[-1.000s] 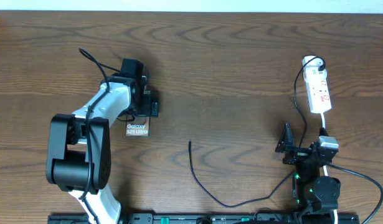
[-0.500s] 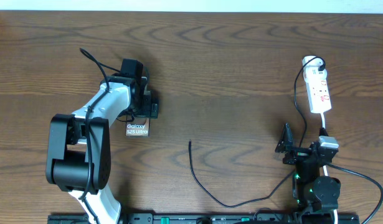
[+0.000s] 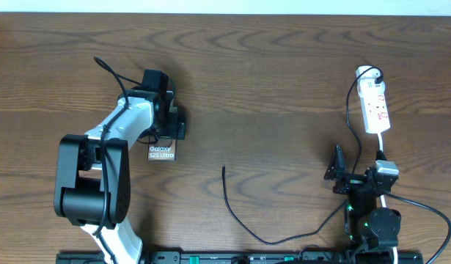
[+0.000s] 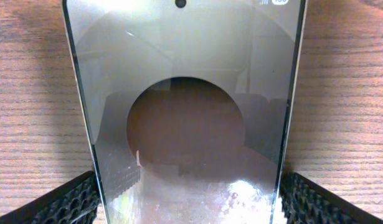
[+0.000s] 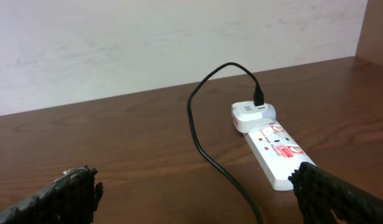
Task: Plug charger to phone and switch on socket
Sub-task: 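Close the left gripper on the phone's bottom edge, then lift the phone with the left gripper and raise it upright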
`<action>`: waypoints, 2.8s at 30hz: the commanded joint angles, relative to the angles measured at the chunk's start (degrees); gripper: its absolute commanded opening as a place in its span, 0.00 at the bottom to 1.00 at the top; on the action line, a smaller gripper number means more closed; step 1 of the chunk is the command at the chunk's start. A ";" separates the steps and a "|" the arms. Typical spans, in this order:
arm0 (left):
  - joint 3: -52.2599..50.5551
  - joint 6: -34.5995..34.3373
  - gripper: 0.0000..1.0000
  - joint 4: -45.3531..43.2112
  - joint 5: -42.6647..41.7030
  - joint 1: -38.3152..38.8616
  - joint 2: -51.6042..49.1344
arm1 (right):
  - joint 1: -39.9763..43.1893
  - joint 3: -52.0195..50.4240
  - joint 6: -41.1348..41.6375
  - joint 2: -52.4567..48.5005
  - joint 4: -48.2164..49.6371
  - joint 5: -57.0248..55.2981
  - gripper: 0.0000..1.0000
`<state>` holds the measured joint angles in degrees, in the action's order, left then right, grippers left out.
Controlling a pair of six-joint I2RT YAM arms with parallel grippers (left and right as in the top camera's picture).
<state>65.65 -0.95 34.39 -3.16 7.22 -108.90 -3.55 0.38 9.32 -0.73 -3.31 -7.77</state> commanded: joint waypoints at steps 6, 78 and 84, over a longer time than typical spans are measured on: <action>-2.64 1.14 0.89 1.05 0.87 -0.13 -2.64 | 0.35 -0.07 -0.83 0.09 -0.17 -0.70 0.99; 2.62 1.09 0.07 3.08 0.85 -0.13 2.95 | 0.35 -0.07 -0.83 0.09 -0.17 -0.70 0.99; 2.64 1.07 0.07 3.85 0.85 -0.13 4.87 | 0.35 -0.07 -0.85 0.09 -0.17 -0.70 0.99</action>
<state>66.67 -0.16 37.58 -3.01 7.25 -106.41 -3.55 0.40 9.32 -0.73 -3.31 -7.77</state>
